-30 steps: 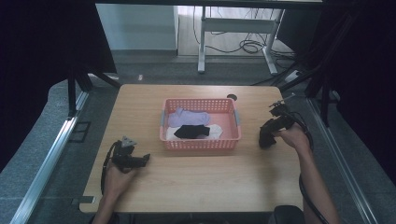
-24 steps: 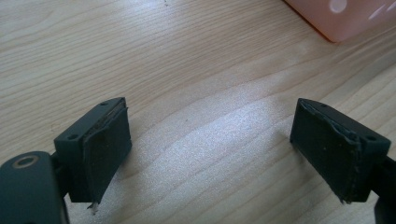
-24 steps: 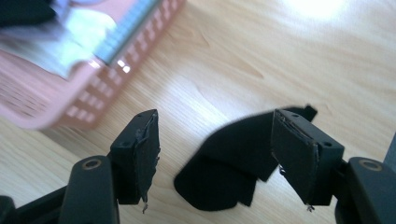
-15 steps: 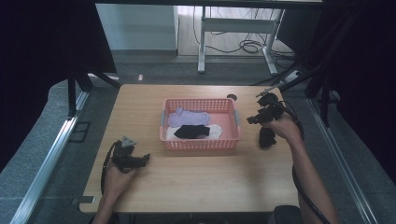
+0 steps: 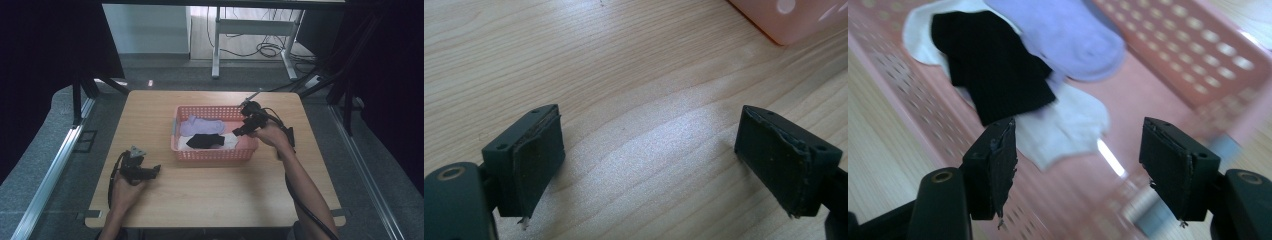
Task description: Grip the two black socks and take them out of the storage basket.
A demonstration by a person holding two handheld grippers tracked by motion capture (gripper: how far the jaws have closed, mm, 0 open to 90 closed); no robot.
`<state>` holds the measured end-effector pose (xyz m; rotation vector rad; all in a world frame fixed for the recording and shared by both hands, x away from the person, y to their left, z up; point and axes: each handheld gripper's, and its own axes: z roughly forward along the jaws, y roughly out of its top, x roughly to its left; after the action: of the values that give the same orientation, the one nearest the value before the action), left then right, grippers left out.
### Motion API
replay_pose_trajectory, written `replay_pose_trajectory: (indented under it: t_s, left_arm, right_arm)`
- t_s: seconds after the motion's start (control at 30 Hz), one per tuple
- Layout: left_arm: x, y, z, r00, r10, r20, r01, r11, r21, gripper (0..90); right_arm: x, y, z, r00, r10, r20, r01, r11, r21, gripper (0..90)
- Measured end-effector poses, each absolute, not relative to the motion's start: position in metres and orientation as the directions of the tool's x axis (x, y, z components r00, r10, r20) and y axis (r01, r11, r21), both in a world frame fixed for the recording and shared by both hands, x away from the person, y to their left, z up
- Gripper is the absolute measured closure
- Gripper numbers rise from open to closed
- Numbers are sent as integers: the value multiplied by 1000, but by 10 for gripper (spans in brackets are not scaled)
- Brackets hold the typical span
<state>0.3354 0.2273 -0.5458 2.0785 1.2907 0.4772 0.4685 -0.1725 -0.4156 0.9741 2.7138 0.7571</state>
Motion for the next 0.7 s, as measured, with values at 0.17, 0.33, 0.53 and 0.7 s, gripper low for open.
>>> replay_pose_trajectory:
  t_s: [0.17,0.33,0.53,0.7]
  left_arm:
    - [335,227,-546,453,891,-26,660,-316,682,120]
    - [335,227,-546,453,891,-27,660,-315,682,120]
    - [336,227,-546,453,891,-28,659,-314,683,120]
    - [336,228,-546,455,890,-26,658,-317,683,119]
  right_arm:
    - [472,-139,-427,-811,584,36,519,689,506,308]
    - [476,-114,-438,-832,552,46,500,714,490,306]
    - [483,-90,-457,-855,517,31,476,760,443,306]
    - [486,-75,-473,-868,496,31,466,791,397,364]
